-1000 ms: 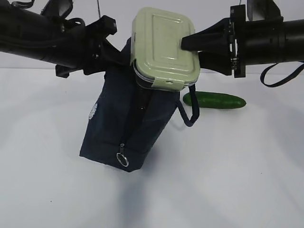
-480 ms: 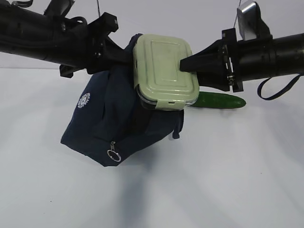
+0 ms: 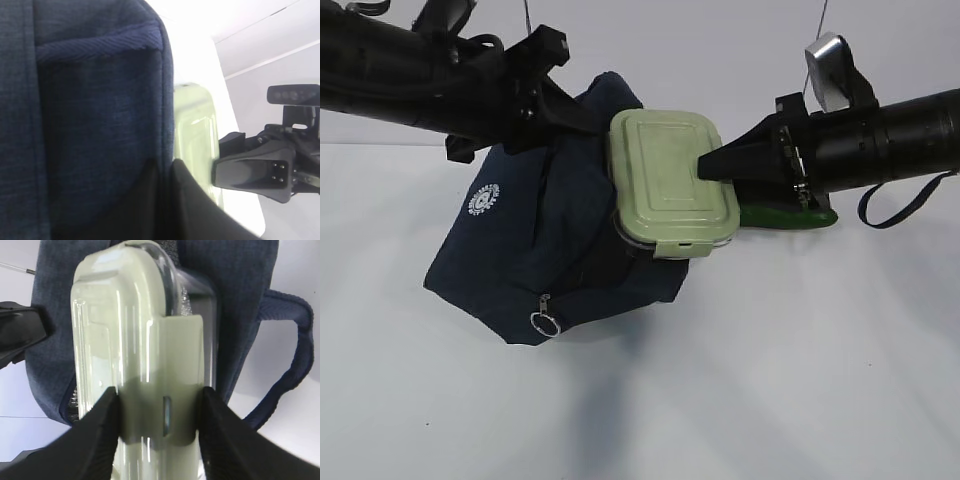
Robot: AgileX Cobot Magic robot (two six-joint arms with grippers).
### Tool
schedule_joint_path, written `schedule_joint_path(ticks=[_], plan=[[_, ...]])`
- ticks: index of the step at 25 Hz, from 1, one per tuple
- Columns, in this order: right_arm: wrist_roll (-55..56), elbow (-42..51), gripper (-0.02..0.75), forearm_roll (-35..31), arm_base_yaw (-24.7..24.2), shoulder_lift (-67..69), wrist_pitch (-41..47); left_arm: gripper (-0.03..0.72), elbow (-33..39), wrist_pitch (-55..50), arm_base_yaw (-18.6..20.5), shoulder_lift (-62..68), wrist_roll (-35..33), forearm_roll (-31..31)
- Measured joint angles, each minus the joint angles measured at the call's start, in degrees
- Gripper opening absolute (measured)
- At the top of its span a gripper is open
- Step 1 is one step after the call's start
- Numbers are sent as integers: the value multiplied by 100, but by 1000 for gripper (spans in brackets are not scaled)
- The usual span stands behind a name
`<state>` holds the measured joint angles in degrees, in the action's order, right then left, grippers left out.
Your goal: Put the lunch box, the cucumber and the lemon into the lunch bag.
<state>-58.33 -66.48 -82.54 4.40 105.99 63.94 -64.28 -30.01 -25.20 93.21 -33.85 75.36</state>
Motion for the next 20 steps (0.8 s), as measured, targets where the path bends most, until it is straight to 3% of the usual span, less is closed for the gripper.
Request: schedule_joint_path(ticks=[20], plan=[[-68, 0, 356, 121, 0, 0, -327, 11, 0, -138, -73, 0, -410, 715]])
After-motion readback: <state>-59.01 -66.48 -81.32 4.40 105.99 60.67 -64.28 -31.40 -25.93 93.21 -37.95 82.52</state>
